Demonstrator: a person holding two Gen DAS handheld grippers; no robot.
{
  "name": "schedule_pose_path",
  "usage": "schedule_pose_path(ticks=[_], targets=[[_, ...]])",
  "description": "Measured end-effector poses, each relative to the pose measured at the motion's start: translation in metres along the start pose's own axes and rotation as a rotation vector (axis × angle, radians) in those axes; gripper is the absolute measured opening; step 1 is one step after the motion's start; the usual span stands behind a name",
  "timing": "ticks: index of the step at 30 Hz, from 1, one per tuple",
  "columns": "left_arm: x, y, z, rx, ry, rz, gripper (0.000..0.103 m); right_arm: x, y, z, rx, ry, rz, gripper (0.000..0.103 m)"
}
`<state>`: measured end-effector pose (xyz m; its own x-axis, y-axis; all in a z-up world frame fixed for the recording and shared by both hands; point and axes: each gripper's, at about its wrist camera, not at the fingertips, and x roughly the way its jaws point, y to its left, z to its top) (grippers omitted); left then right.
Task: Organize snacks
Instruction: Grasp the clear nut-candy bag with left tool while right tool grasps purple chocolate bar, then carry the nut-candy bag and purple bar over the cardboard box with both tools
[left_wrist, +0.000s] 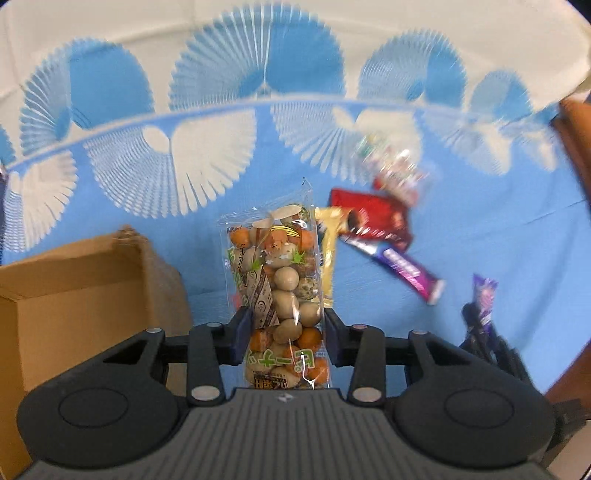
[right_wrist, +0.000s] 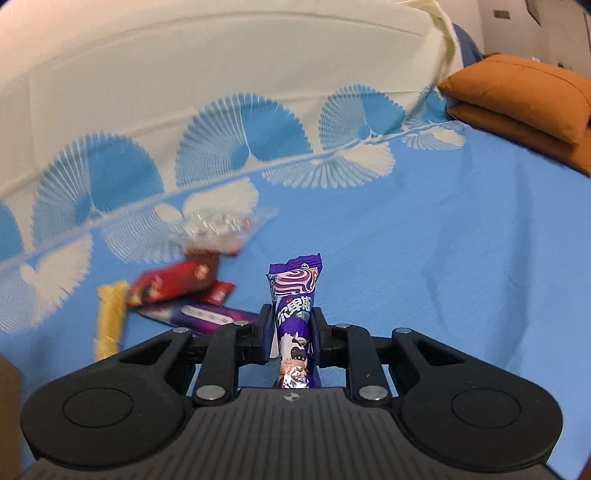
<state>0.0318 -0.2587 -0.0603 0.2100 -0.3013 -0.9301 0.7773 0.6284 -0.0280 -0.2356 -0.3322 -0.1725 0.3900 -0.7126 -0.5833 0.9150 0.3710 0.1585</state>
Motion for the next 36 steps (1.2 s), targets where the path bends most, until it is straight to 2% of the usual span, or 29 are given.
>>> schedule_pose_path(ticks=[3,8,14,21,23,28,36], targets=[[-0.042,0.01,-0.017,-0.005,-0.061,-0.023,0.046,-0.043,-0.004,0.007,0.025,-0.021,0.053,0.022],[-0.106,0.031,-0.063,-0.027,-0.128,-0.023,0.046,-0.125,0.001,0.016,0.036,-0.024,0.207,0.022],[-0.166,0.075,-0.141,-0.068,-0.184,0.032,0.045,-0.218,0.033,0.009,-0.094,-0.006,0.38,0.022],[-0.209,0.126,-0.233,-0.121,-0.237,0.112,0.045,-0.304,0.083,-0.025,-0.259,0.072,0.558,0.022],[-0.216,0.137,-0.257,-0.139,-0.245,0.121,0.045,-0.324,0.094,-0.034,-0.307,0.077,0.587,0.022],[-0.222,0.162,-0.3,-0.205,-0.24,0.09,0.045,-0.355,0.117,-0.047,-0.422,0.072,0.61,0.022],[-0.22,0.179,-0.326,-0.205,-0.257,0.099,0.045,-0.369,0.142,-0.058,-0.511,0.084,0.582,0.022]])
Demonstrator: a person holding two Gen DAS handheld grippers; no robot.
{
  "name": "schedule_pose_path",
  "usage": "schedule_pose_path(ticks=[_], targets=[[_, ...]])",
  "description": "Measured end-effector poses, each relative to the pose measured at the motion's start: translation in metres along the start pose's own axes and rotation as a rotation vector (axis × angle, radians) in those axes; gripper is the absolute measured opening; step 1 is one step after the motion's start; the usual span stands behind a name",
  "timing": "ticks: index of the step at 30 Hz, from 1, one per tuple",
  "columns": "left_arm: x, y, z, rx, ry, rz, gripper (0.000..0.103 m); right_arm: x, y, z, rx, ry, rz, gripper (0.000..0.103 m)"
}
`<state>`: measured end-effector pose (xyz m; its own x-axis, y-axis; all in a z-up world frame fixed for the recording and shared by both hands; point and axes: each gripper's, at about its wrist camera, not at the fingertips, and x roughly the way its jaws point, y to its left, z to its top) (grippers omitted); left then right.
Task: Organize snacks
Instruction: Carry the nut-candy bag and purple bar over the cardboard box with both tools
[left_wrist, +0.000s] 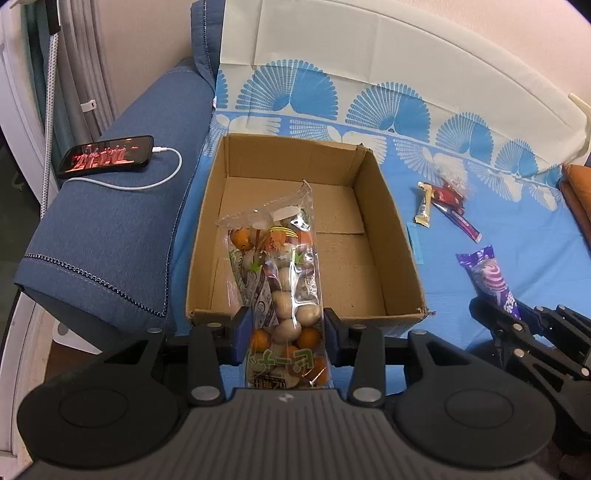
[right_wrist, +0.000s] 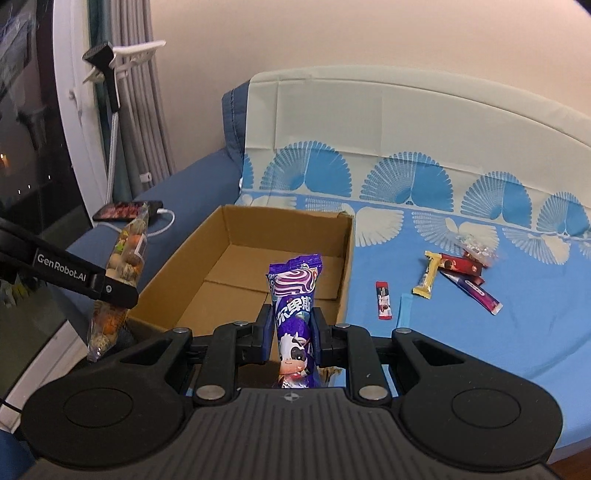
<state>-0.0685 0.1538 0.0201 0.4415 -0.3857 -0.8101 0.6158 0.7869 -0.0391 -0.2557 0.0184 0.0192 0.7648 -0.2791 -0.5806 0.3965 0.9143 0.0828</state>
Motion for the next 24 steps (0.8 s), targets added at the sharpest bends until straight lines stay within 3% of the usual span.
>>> schedule_pose_path(ticks=[24], targets=[[0.003,0.02,0.006,-0.046,-0.021,-0.003,0.043,0.015,0.014,0.003,-0.065,0.059,-0.022,0.022]])
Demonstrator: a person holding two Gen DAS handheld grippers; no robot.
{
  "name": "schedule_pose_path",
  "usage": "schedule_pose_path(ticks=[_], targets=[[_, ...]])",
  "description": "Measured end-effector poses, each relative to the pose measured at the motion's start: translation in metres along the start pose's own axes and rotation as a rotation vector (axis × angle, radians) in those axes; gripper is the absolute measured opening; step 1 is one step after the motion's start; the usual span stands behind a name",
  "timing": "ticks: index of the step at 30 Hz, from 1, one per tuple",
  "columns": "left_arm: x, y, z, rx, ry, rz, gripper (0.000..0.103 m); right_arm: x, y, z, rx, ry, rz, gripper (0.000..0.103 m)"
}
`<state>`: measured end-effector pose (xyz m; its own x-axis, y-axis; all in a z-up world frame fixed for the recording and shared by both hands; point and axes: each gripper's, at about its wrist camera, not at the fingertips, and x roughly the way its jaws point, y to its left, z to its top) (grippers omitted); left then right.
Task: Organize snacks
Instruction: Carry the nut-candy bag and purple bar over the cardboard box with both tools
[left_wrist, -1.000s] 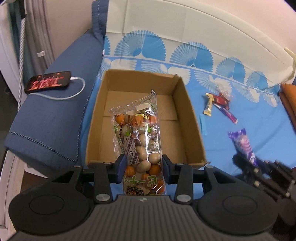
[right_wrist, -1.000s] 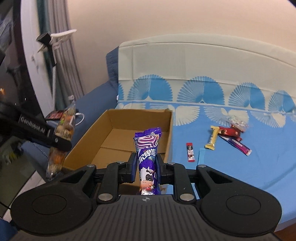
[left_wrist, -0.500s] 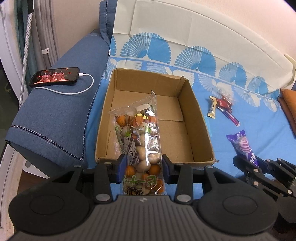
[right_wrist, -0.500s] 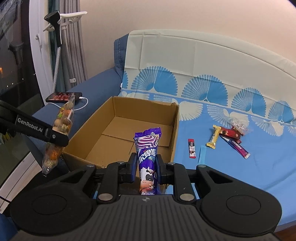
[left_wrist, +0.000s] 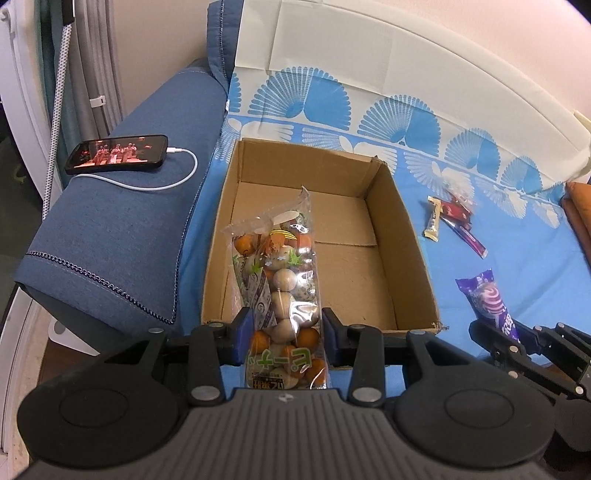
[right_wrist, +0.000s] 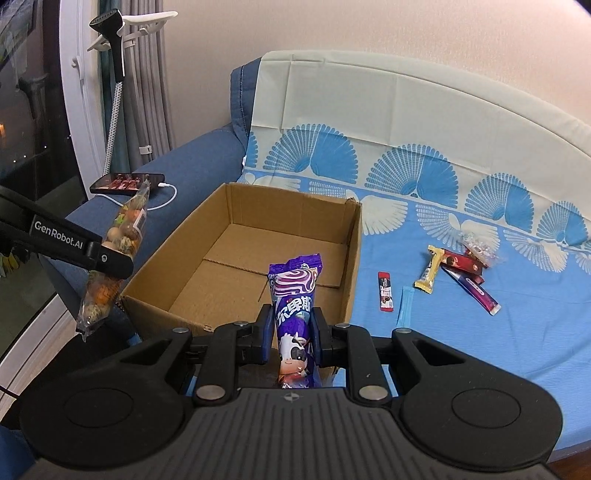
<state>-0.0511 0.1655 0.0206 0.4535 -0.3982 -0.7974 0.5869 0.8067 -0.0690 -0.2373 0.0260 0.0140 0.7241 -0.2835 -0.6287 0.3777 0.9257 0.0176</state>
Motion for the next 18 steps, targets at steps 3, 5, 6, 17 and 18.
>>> schedule_pose_path(ticks=[3,5,6,17,18], targets=[[0.001,0.001,0.003,-0.001,-0.004,0.003,0.043,0.0,0.0,0.0,0.001,0.001,0.001,0.022],[0.001,0.0,0.004,0.0,-0.005,0.003,0.043,0.001,-0.001,0.0,0.002,0.002,0.002,0.022],[0.001,0.0,0.003,-0.001,-0.005,0.003,0.043,0.002,-0.001,0.0,0.002,0.003,0.002,0.022],[0.009,-0.002,0.014,0.004,-0.004,0.003,0.043,0.01,-0.002,0.002,0.014,0.009,-0.006,0.022],[0.011,-0.001,0.016,0.004,-0.004,0.004,0.043,0.011,-0.002,0.003,0.015,0.008,-0.006,0.022]])
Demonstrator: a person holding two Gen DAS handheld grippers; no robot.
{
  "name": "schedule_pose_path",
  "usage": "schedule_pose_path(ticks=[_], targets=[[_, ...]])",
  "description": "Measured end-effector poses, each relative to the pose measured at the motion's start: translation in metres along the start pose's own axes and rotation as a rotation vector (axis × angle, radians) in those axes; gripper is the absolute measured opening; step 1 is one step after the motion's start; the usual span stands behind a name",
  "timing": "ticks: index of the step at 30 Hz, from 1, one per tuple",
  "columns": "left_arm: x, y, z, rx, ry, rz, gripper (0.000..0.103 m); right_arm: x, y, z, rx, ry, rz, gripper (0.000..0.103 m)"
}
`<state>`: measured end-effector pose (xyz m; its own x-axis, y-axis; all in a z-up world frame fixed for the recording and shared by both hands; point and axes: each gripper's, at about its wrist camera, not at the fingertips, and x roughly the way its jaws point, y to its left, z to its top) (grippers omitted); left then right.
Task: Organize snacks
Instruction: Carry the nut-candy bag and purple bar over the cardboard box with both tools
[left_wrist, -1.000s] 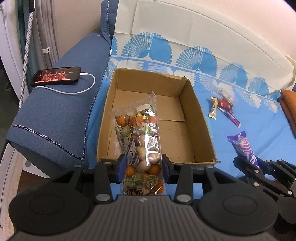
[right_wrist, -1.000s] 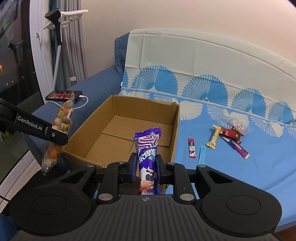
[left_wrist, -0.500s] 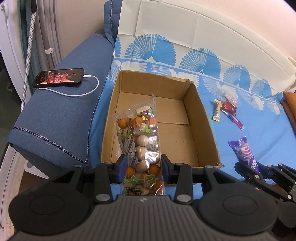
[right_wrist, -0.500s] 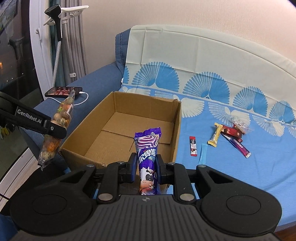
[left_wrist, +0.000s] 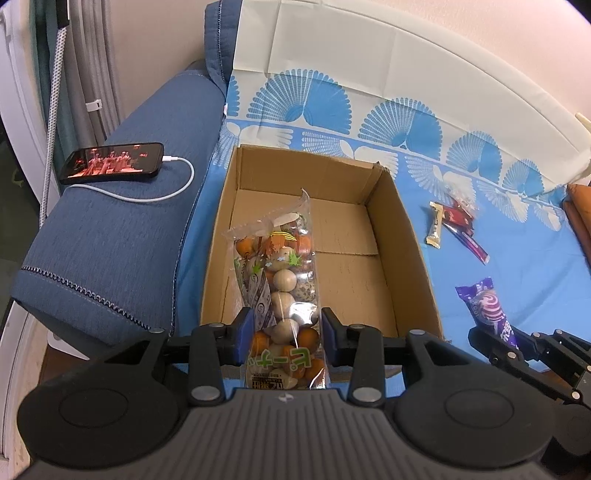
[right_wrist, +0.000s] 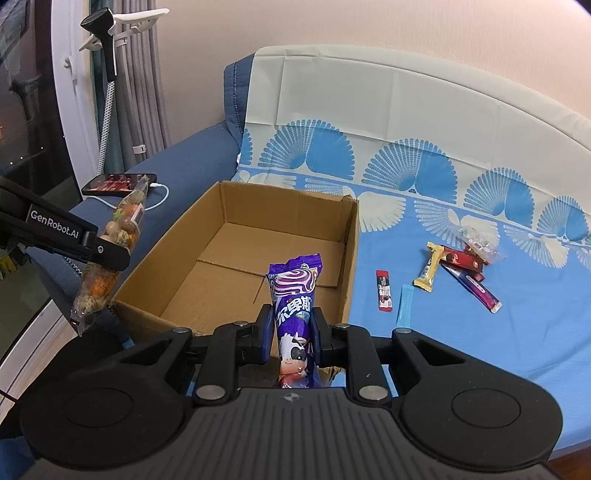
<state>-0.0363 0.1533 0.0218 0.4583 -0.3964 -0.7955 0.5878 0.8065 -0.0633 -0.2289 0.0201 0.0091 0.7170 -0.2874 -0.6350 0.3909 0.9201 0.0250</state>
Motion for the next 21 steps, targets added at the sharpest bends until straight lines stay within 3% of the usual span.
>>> schedule_pose_path(ticks=[11,21], targets=[[0.026,0.005,0.029,-0.005,0.0,0.005,0.042,0.024,-0.002,0.016,0.009,0.0,-0.003,0.022],[0.073,0.002,0.053,0.015,0.044,0.02,0.042,0.07,-0.008,0.035,0.035,0.026,-0.001,0.022]])
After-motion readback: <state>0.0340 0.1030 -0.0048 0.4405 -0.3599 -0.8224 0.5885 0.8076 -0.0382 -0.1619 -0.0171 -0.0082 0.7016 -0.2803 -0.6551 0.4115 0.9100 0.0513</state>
